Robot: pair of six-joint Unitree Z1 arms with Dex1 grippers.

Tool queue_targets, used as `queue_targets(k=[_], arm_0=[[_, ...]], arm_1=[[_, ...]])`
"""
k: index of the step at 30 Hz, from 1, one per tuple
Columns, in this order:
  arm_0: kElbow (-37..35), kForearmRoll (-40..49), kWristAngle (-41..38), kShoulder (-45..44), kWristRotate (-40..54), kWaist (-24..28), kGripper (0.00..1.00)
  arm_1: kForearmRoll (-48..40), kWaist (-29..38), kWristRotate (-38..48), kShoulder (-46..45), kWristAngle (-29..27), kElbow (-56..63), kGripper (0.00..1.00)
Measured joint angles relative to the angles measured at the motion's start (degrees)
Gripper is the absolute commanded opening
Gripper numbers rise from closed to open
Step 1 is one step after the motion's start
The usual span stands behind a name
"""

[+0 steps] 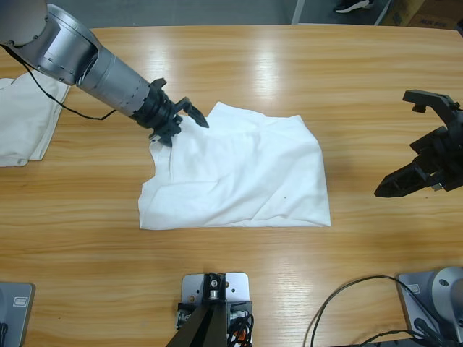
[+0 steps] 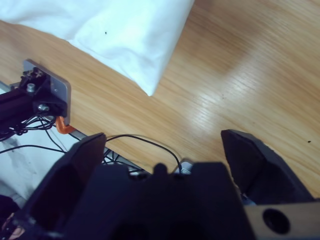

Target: Fold clothes

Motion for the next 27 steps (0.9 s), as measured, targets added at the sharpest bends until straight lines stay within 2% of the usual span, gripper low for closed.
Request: queue_targets(k=[3, 4, 5, 6, 7, 8, 19, 27], arm_0=[[0.04, -1.15, -0.37, 0.01, 0.0, 0.0, 0.38], [0.2, -1.26, -0.37, 0.02, 0.0, 0.0, 0.24], [0.48, -1.33, -0.37, 0.02, 0.0, 0.0, 0.167], [0.84, -1.37, -0.37, 0.02, 0.0, 0.0, 0.163], [1.3, -1.38, -0.37, 0.02, 0.0, 0.0, 0.109], [1.73, -1.38, -0.36, 0.02, 0.0, 0.0, 0.0], [3.37, -1.38, 4.74, -0.01, 3.67, 0.03, 0.0], [3.14, -4.43, 5.0, -2.37, 0.02, 3.09, 0.0]], arm_1=[[-0.19, 0.0, 0.0, 0.07, 0.0, 0.28, 0.941], [-0.27, 0.0, 0.0, 0.1, 0.0, 0.35, 0.941], [-0.31, 0.0, 0.0, 0.13, 0.0, 0.39, 0.941], [-0.4, 0.0, 0.0, 0.14, 0.0, 0.5, 0.941], [-0.58, 0.0, 0.0, 0.14, 0.0, 0.64, 0.941], [-0.79, 0.0, 0.0, 0.14, 0.0, 0.83, 0.941], [-1.51, 0.0, 0.0, 0.26, 0.3, 2.51, 0.941], [-1.77, 0.0, 0.0, 0.31, 0.4, 3.1, 0.941]])
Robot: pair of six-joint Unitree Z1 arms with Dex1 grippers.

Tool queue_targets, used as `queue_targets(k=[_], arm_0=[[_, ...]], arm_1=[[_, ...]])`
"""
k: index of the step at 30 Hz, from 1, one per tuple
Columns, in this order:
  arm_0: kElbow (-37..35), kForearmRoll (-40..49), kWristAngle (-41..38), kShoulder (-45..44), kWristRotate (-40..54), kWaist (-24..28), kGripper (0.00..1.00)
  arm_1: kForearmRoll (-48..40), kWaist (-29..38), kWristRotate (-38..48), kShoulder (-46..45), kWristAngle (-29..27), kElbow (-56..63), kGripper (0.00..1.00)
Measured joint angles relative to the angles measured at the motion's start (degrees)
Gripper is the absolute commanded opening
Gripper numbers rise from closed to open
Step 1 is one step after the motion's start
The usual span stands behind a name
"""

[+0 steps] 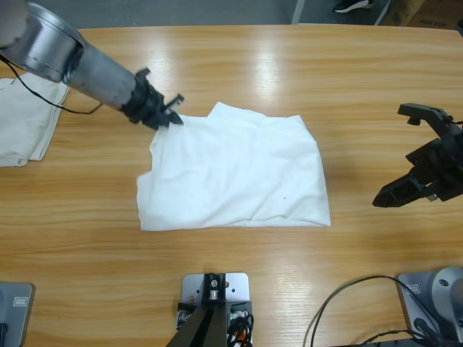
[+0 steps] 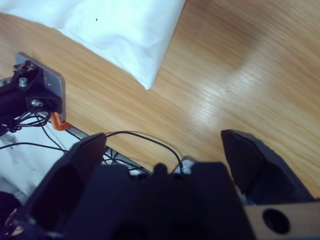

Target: Fold clothes

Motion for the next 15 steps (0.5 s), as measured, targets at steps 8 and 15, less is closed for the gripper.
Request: queue_targets(k=[8, 15], arm_0=[[-1.94, -1.99, -1.62, -1.41, -1.68, 1.24, 0.0], [-1.85, -2.0, -1.7, -1.4, -2.17, 1.44, 0.0]], arm_1=[[-0.7, 0.0, 0.0, 0.45, 0.0, 0.05, 0.941], [-0.78, 0.0, 0.0, 0.46, 0.01, 0.06, 0.944]])
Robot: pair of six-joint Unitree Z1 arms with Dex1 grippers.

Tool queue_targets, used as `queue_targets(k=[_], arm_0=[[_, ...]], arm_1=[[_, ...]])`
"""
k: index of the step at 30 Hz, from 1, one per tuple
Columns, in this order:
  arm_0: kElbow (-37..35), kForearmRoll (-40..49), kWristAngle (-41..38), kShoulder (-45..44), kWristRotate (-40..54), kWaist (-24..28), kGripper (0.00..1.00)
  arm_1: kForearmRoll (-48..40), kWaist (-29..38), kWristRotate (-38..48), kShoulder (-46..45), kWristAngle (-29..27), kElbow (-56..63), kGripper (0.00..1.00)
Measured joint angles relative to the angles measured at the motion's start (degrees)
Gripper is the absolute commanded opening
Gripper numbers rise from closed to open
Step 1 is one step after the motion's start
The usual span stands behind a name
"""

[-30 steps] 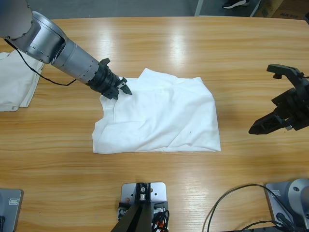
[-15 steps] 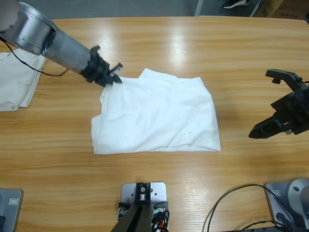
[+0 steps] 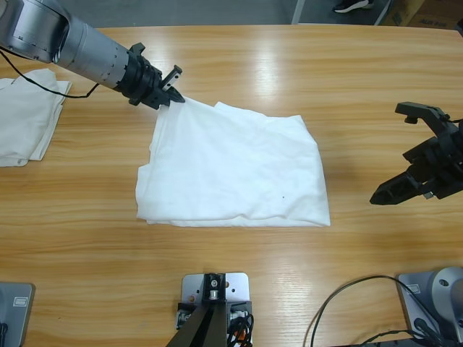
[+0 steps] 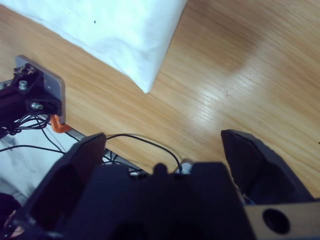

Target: Fold clothes

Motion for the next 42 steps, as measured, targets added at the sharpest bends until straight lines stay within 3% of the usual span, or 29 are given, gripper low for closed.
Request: queue_targets(k=[1, 2, 3, 4, 5, 16, 24, 26, 30, 32, 36, 42], arm_0=[[0.12, 0.0, 0.13, 0.01, 0.03, 0.2, 0.0], [0.21, 0.0, 0.43, 0.06, 0.42, 0.46, 0.181], [0.28, 0.0, 0.76, 0.23, 1.08, 0.84, 0.673], [0.32, 0.0, 1.0, 0.49, 1.74, 1.28, 0.923], [0.32, 0.0, 1.17, 0.8, 2.36, 1.78, 0.967], [0.0, 0.22, 4.65, 2.22, 5.68, 3.04, 0.968], [0.21, 12.73, 16.86, -7.12, 6.85, 4.8, 0.968], [-0.11, 15.52, 17.97, -10.22, 8.12, 2.86, 0.968], [-1.98, 19.06, 18.12, -12.27, 10.49, -6.73, 0.968], [-3.78, 20.59, 17.85, -12.15, 11.65, -10.98, 0.968], [-6.66, 23.53, 17.32, -9.88, 13.11, -15.97, 0.968], [-9.91, 26.0, 17.3, -4.96, 13.81, -17.61, 0.968]], arm_1=[[-0.08, 0.0, 0.0, 0.0, 0.0, 0.03, 0.943], [-0.13, 0.0, 0.0, 0.0, 0.0, 0.09, 0.945], [-0.19, 0.0, 0.0, 0.0, 0.0, 0.18, 0.944], [-0.28, 0.0, 0.0, -0.01, 0.0, 0.25, 0.944], [-0.37, 0.0, 0.0, -0.01, 0.0, 0.33, 0.943], [-0.74, 0.0, 0.0, -0.02, 0.0, 0.57, 0.945], [-0.74, 0.0, 0.0, -0.02, 0.0, 0.57, 0.941], [-0.74, 0.0, 0.22, -0.19, 0.0, 0.57, 0.941], [-2.73, -0.53, 5.56, -0.75, 0.48, 1.07, 0.916], [-9.07, -1.46, 9.95, -0.61, 3.19, 3.73, 0.904], [-30.3, -3.77, 19.18, 3.16, 11.99, 12.87, 0.904], [-56.54, -6.36, 23.8, 12.66, 17.11, 22.58, 0.904]])
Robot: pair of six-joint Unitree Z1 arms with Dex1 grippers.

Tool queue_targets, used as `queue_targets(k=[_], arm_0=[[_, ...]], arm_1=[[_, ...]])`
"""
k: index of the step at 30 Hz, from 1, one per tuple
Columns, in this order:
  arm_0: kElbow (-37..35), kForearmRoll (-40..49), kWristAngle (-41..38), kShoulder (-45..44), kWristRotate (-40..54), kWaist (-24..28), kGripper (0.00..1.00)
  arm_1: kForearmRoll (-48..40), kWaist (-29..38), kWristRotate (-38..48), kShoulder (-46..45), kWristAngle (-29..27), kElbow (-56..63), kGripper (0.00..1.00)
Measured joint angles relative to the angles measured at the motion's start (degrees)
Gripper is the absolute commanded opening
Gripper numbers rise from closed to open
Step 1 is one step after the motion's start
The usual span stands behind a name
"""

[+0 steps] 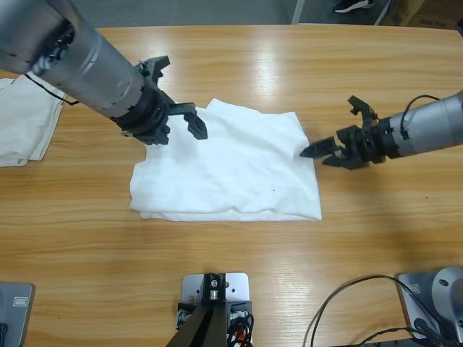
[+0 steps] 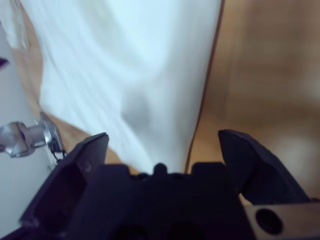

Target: Fold clothes

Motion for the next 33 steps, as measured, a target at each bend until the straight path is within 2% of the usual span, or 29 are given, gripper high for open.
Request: queue_targets(k=[3, 9, 10, 12, 14, 15, 17, 19, 20, 22, 23, 28, 31, 32, 33], arm_0=[[-0.98, 0.87, -0.01, 1.15, 0.0, -0.26, 0.968], [-1.28, 2.87, -0.15, 1.31, -0.13, -1.81, 0.968], [-1.28, 3.36, -0.17, 1.31, -0.22, -2.11, 0.968], [-1.28, 4.4, -0.25, 1.31, -0.62, -2.75, 0.968], [-1.28, 5.56, -0.39, 1.31, -1.13, -3.09, 0.968], [-1.28, 6.0, -0.45, 1.31, -1.56, -3.18, 0.968], [-1.28, 6.42, -0.46, 1.31, -2.21, -3.23, 0.968], [-1.28, 6.61, -0.46, 1.31, -2.84, -3.25, 0.968], [-1.28, 6.67, -0.46, 1.31, -3.17, -3.26, 0.968], [-1.27, 6.8, -0.46, 1.32, -3.57, -3.27, 0.968], [-1.27, 6.86, -0.46, 1.36, -3.66, -3.27, 0.968], [-1.25, 7.0, -0.52, 2.92, -4.14, -3.28, 0.968], [-0.96, 7.16, -0.65, 3.39, -4.26, -3.29, 0.968], [-0.87, 7.21, -0.68, 3.47, -4.26, -3.31, 0.968], [-0.84, 7.25, -0.69, 3.56, -4.27, -3.32, 0.968]], arm_1=[[-4.62, -0.46, -0.31, -0.6, 0.31, -0.6, 0.904], [-1.08, -0.59, -3.26, -3.79, 0.3, -8.29, 0.881], [-0.67, -0.59, -3.95, -3.36, 0.11, -9.38, 0.794], [0.45, -0.31, -5.81, -1.75, -1.31, -11.36, 0.526], [4.68, 0.75, -9.64, 0.03, -5.13, -14.55, 0.283], [7.87, 1.63, -12.06, 1.03, -8.2, -16.69, 0.269], [14.23, 3.61, -16.35, 2.51, -14.08, -21.12, 0.271], [18.91, 5.04, -18.84, 3.5, -18.08, -24.83, 0.342], [20.72, 5.48, -19.59, 3.76, -19.28, -26.38, 0.531], [23.62, 6.36, -20.86, 4.29, -20.51, -29.31, 0.729], [25.17, 7.09, -21.42, 4.84, -20.94, -31.05, 0.767], [30.19, 11.35, -23.85, 10.84, -22.04, -37.54, 0.827], [32.64, 11.91, -25.03, 14.26, -23.14, -40.48, 0.83], [33.65, 11.92, -25.37, 15.19, -23.56, -41.7, 0.823], [34.5, 11.91, -25.59, 15.89, -24.09, -42.79, 0.76]])
